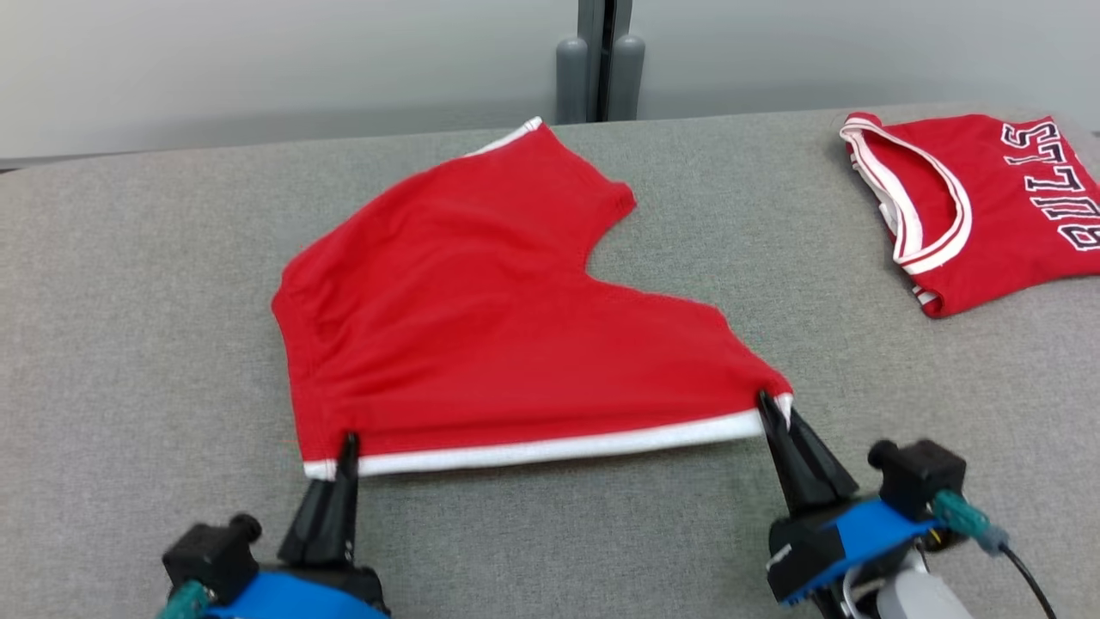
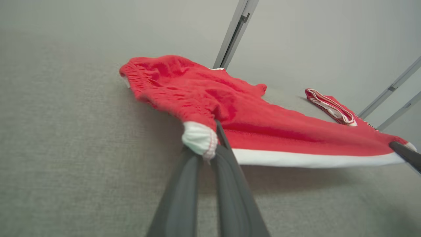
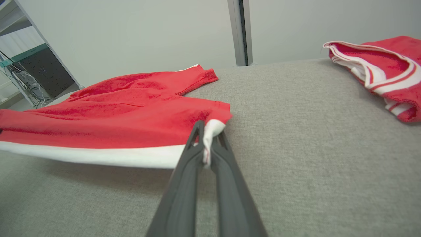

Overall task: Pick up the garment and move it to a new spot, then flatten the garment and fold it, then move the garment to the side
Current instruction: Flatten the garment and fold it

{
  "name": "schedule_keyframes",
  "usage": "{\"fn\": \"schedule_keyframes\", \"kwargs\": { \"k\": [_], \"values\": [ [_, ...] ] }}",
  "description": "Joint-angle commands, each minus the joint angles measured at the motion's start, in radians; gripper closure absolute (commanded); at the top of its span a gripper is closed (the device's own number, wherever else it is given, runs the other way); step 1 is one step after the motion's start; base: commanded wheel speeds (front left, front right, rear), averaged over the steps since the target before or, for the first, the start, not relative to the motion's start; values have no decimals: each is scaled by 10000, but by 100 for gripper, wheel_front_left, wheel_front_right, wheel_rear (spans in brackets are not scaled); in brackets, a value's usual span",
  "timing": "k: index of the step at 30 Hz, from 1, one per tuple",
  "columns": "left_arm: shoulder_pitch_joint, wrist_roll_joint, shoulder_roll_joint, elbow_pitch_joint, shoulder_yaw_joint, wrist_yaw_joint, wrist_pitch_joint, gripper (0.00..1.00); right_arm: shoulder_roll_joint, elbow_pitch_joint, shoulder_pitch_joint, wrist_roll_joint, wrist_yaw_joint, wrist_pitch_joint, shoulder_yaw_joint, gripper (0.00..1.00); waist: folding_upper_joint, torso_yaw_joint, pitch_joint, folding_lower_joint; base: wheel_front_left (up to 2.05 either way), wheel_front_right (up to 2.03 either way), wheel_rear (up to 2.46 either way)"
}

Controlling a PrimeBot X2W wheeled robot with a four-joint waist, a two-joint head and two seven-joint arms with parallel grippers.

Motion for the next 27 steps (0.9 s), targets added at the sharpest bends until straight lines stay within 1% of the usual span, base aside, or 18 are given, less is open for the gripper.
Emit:
{"fn": "schedule_keyframes", "kwargs": {
  "k": [1,6,9,12,16,20,27],
  "values": [
    [260,48,-22,-121,64,35,-45,100,-76,-232,436,59,-13,88,-133,100,0,-6,-88,3,0,0,0],
    [1038,166,-198,-333,29,32,-46,100,73,-1335,1756,25,-14,559,-641,100,0,141,-263,3,0,0,0],
    [1145,151,-230,-378,63,-22,-46,100,171,-1952,2172,-72,-16,840,-940,100,0,184,-239,3,0,0,0],
    [1057,181,-331,-340,-47,-68,-46,100,235,-2305,2257,-189,-14,1044,-1143,100,0,214,-189,3,0,0,0],
    [656,216,-408,-324,-190,-180,-44,100,262,-2480,1729,-418,-13,1151,-1212,100,0,326,-50,3,0,0,0],
    [263,219,-432,-289,-331,-254,-44,100,154,-2301,906,-698,-8,1186,-1152,100,0,494,95,3,0,0,0],
    [-590,120,-349,-216,-687,-331,-44,100,-32,-1478,-1093,-957,-8,1379,-944,100,0,961,465,3,0,0,0]
  ]
}}
